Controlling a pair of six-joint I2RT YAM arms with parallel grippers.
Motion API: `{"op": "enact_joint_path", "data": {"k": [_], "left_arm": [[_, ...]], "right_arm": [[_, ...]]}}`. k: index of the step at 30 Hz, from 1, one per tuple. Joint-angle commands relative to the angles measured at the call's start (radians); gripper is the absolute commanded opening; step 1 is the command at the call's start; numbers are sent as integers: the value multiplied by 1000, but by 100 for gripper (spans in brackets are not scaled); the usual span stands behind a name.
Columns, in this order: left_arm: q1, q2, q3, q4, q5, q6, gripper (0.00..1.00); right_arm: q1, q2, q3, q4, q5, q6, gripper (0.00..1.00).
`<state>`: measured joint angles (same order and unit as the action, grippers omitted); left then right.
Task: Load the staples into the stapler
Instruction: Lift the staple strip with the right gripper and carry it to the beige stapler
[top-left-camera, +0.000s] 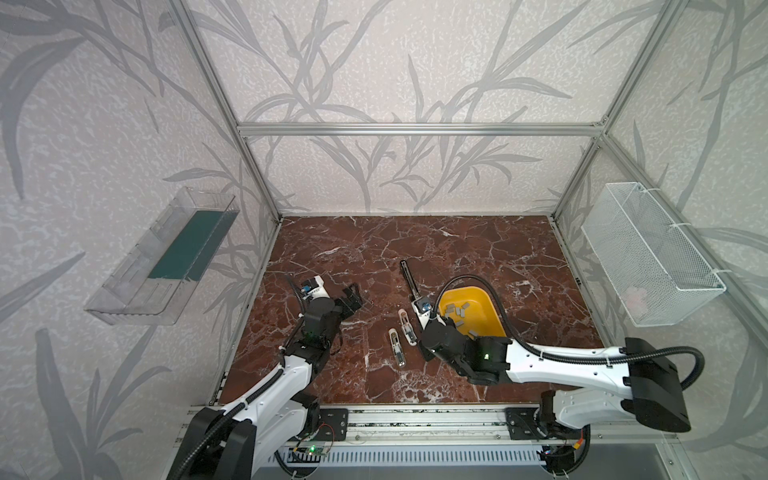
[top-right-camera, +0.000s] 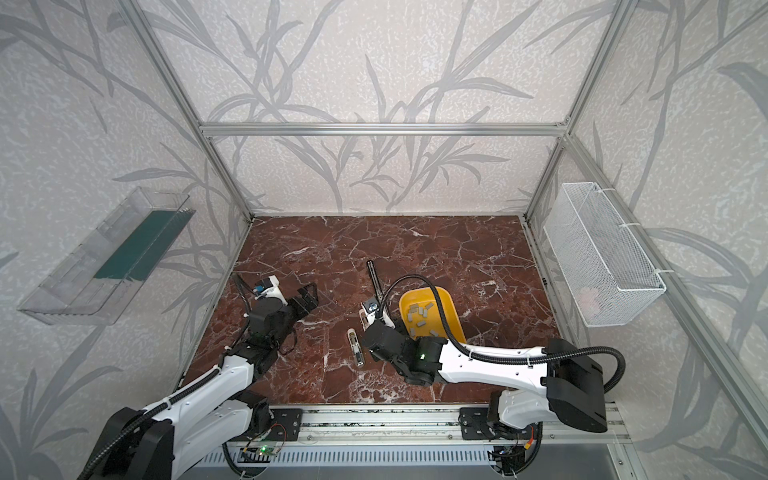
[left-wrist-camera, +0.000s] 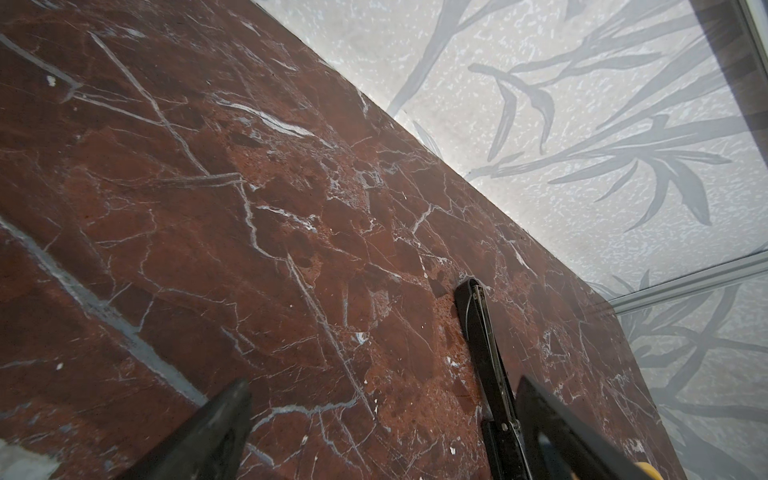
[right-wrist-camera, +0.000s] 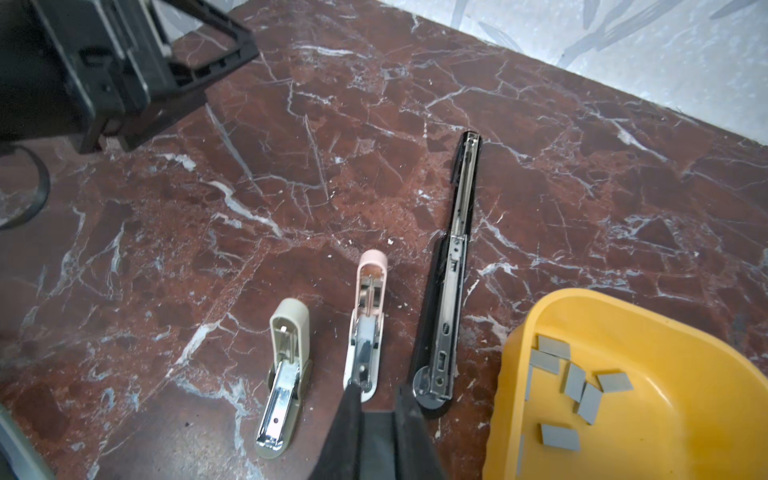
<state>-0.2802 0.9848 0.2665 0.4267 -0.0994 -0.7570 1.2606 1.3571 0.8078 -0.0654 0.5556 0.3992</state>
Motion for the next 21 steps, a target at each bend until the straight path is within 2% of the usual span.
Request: {"op": "enact_joint_path", "data": {"k": [1, 5, 10, 15, 18, 21], "left_arm": [[2, 9, 17, 38, 3, -11, 99], [3, 17, 1, 52, -27, -24, 99], [4, -21, -24, 67, -60, -2, 99], [6, -67, -46, 65, -99, 6, 99], [6, -88, -49, 44, -121, 7, 99], [6, -106, -56, 43, -130, 15, 99]], "right_arm": [[54, 20, -27, 134, 85, 8, 13], [113, 85, -23, 200, 123, 14, 13], [155, 172, 23, 194, 176, 56, 13], [170, 195, 30, 150, 225, 191, 10], [169, 190, 30, 135, 224, 295, 0], [168, 201, 59, 92, 223, 339, 0]]}}
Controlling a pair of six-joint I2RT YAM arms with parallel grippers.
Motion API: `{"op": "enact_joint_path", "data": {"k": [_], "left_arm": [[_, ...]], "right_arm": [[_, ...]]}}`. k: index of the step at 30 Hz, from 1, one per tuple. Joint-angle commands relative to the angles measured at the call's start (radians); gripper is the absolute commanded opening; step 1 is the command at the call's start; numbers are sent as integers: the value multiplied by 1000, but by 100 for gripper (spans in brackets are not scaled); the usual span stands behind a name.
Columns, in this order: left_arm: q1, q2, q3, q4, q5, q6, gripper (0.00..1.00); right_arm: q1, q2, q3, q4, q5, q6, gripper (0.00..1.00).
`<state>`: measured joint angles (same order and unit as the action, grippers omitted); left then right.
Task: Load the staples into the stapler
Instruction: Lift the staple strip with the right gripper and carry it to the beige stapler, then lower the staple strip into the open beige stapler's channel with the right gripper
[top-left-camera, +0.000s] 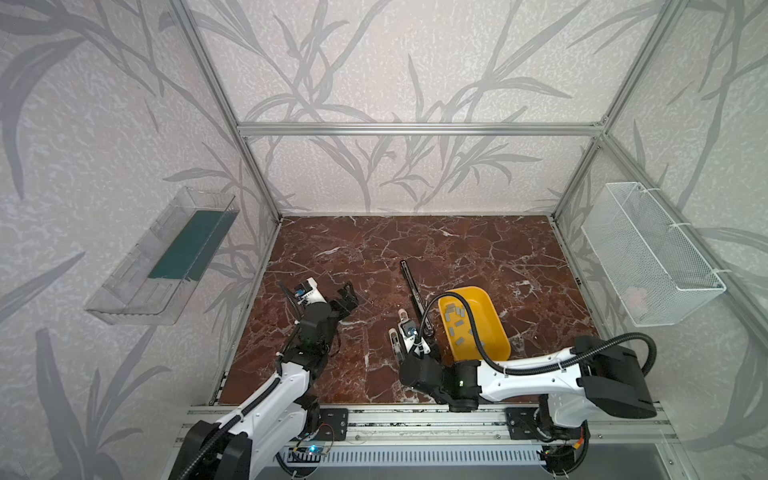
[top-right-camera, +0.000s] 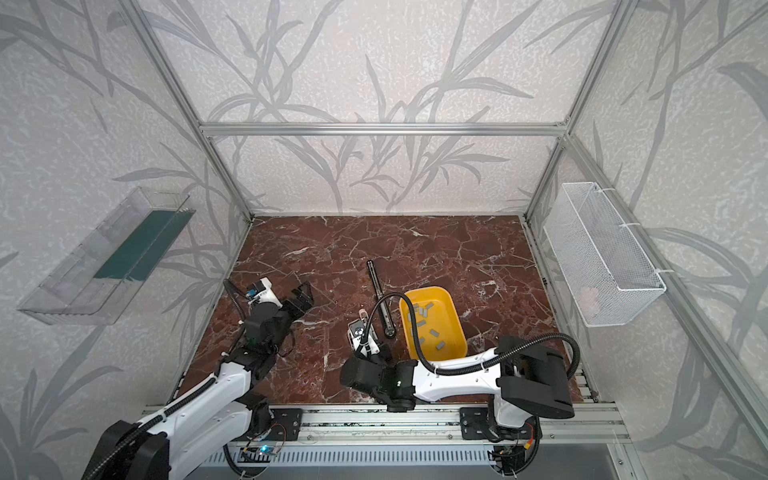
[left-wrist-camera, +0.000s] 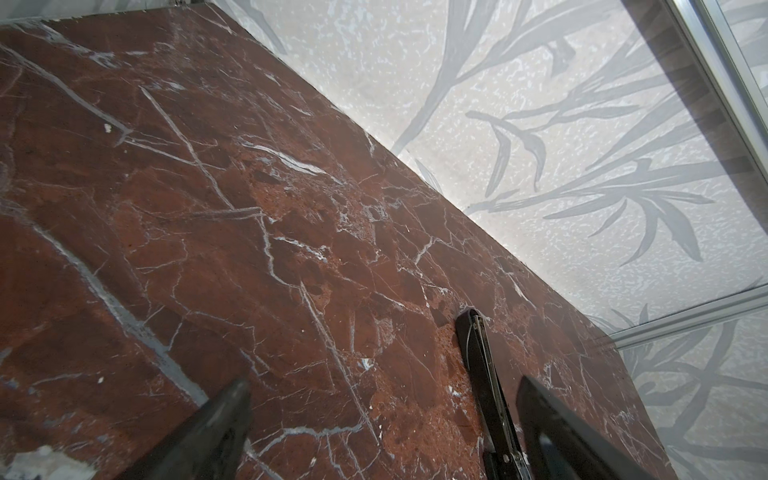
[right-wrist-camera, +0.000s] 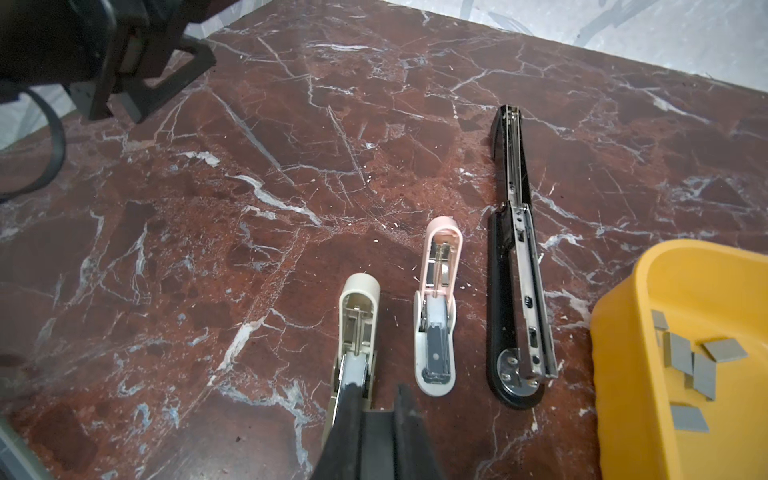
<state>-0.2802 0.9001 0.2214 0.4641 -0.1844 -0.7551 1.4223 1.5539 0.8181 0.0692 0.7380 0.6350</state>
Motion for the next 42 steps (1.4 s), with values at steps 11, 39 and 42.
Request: {"op": "enact_joint_path", "data": {"k": [11, 39, 42], "left_arm": [[6, -54, -24, -4, -76, 7, 99], [7, -53, -16, -12, -61, 3, 99], [7, -56, -13, -24, -67, 2, 99]], "right_arm": [[5, 77, 80, -84, -9, 130, 0], [0, 233, 165, -144, -44, 205, 0], [0, 239, 170, -142, -46, 204, 0]]}}
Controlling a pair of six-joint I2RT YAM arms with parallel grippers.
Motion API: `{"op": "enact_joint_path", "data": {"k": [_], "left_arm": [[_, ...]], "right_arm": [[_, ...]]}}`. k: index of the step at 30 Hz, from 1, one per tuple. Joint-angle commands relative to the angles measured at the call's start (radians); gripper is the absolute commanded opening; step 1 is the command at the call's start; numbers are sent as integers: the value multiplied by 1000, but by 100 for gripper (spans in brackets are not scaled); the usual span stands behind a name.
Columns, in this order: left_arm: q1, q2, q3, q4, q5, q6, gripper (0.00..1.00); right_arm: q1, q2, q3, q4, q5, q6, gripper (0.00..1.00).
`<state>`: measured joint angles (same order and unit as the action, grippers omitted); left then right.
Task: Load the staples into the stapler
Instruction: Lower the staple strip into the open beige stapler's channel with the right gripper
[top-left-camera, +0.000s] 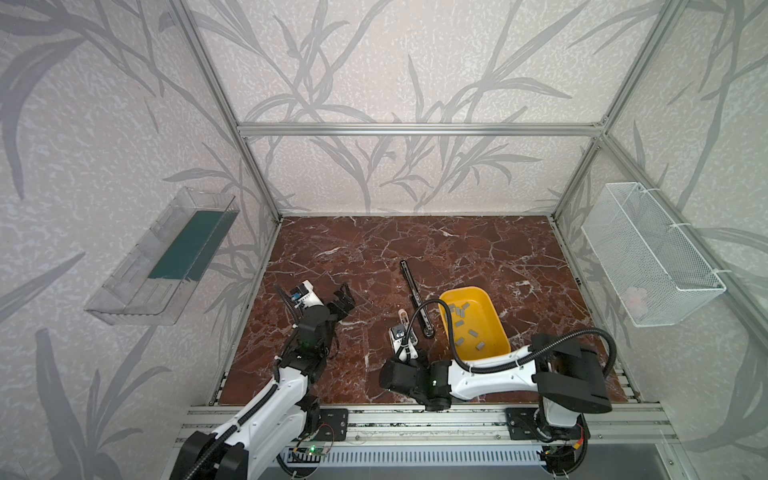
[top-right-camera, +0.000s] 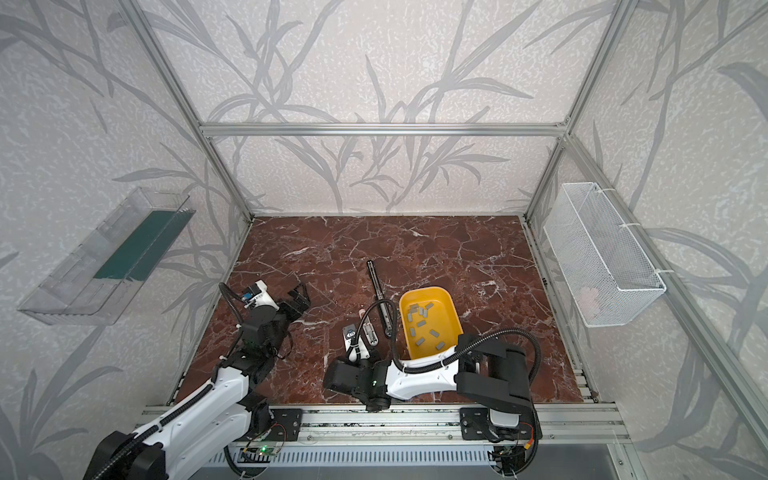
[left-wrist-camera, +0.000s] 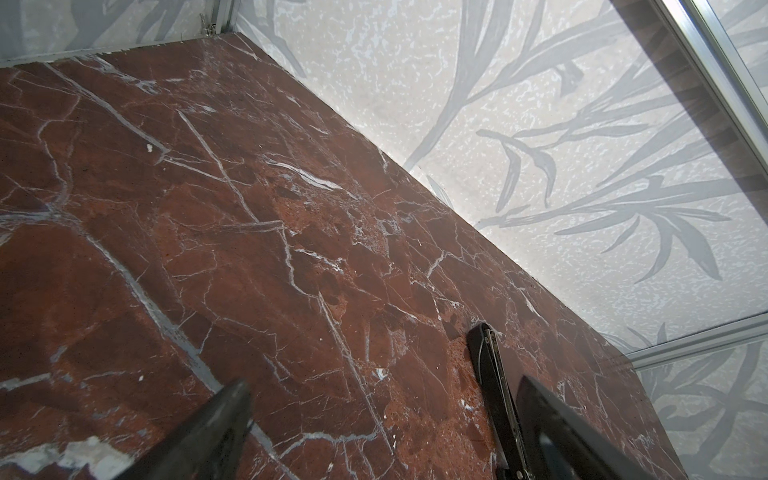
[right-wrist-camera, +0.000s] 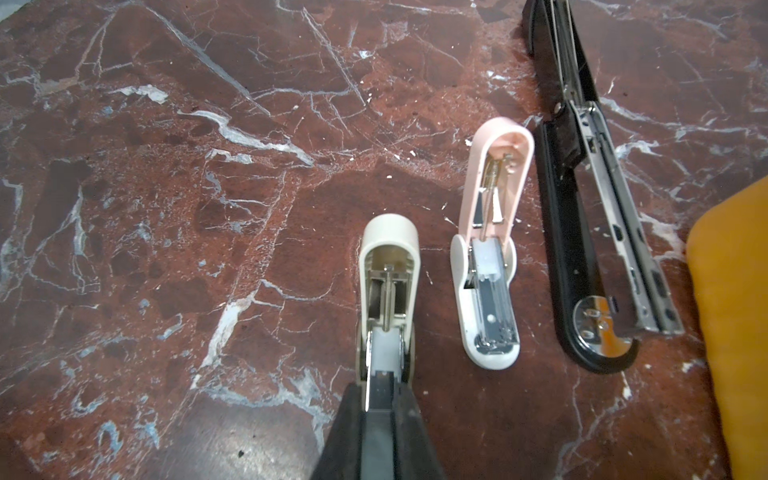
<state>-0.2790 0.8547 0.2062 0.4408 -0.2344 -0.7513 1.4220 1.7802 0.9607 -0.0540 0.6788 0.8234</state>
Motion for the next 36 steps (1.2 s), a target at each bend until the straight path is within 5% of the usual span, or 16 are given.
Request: {"op": "enact_joint_path", "data": {"k": [1, 36], "left_arm": [[6, -14, 0, 2, -18, -6, 99], [6, -21, -2, 7, -7, -7, 99]], "right_arm": [[0, 15, 28, -19, 13, 16, 0], [-41, 44, 36, -12, -36, 25, 0]]}}
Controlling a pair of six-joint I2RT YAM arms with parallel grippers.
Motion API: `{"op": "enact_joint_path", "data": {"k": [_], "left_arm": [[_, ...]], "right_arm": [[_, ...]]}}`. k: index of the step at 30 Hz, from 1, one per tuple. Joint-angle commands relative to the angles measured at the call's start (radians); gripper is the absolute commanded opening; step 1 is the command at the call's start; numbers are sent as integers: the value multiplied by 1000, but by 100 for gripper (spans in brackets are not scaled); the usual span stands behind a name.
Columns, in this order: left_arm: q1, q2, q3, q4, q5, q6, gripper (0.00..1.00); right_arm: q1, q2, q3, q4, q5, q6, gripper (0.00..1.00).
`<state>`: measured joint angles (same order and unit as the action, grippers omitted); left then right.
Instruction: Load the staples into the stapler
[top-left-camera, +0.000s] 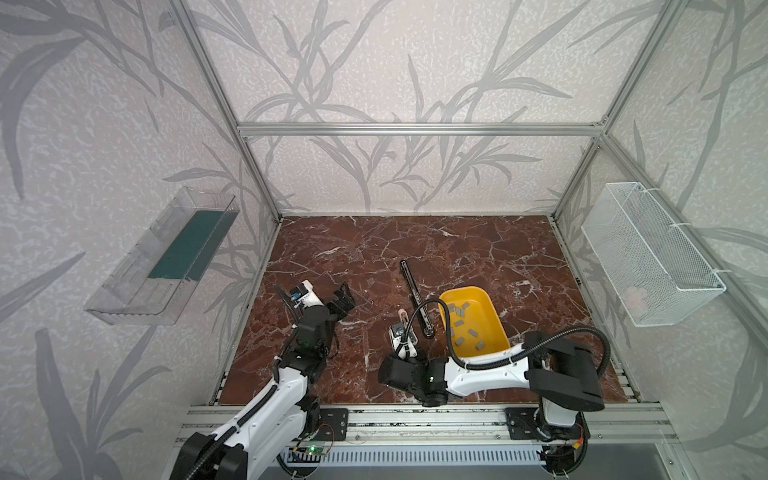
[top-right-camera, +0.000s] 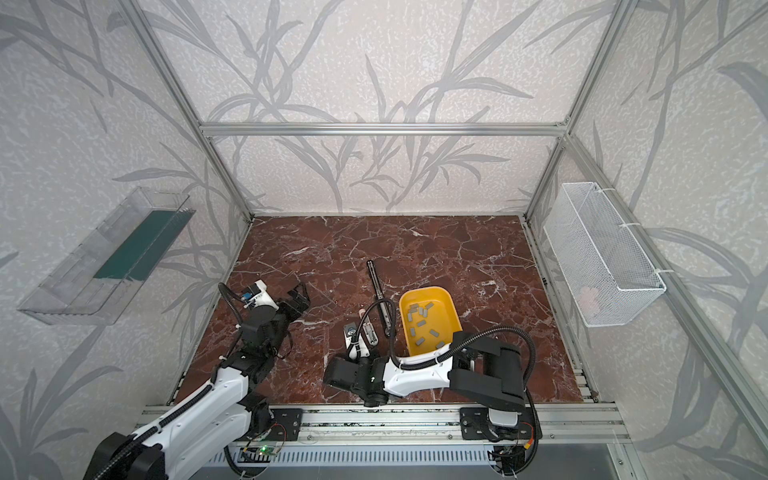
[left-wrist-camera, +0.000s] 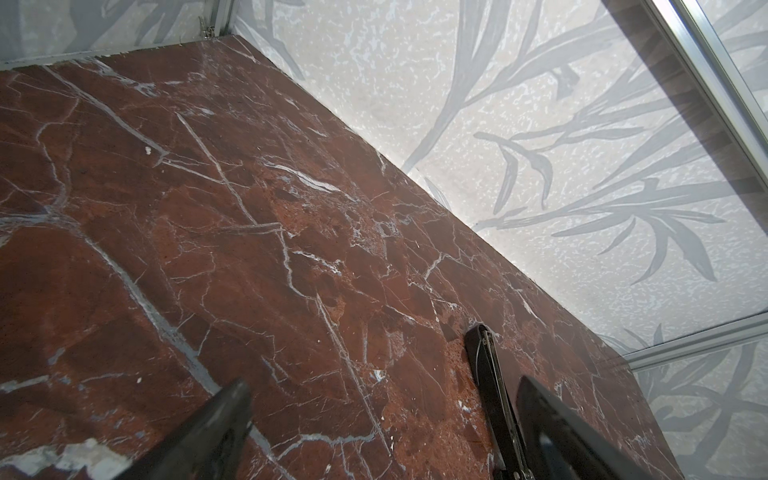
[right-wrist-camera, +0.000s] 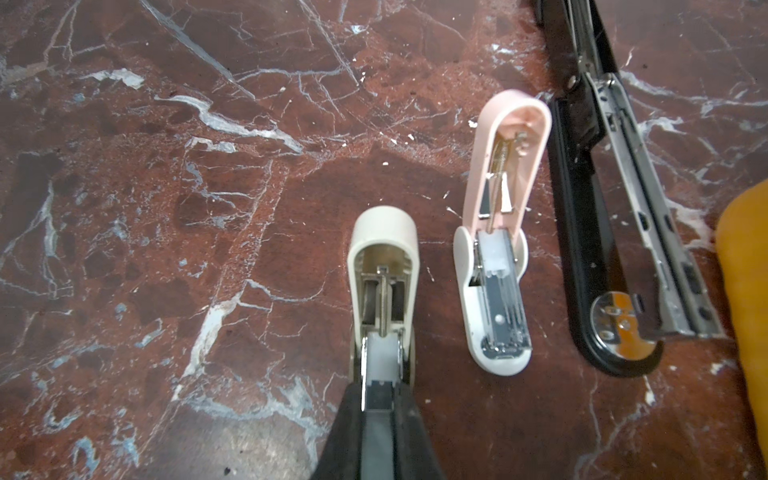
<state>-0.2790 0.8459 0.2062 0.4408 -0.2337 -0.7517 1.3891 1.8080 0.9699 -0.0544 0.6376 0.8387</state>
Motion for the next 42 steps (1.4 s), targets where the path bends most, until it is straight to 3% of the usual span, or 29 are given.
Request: {"op": "enact_joint_path", "data": {"k": [1, 42], "left_arm": [[6, -12, -1, 6, -8, -3, 99], [6, -18, -2, 4, -7, -11, 99]], "right_arm": [[-11, 17, 27, -12, 2, 10, 0], [-41, 20, 29, -15, -33, 7, 0]]}}
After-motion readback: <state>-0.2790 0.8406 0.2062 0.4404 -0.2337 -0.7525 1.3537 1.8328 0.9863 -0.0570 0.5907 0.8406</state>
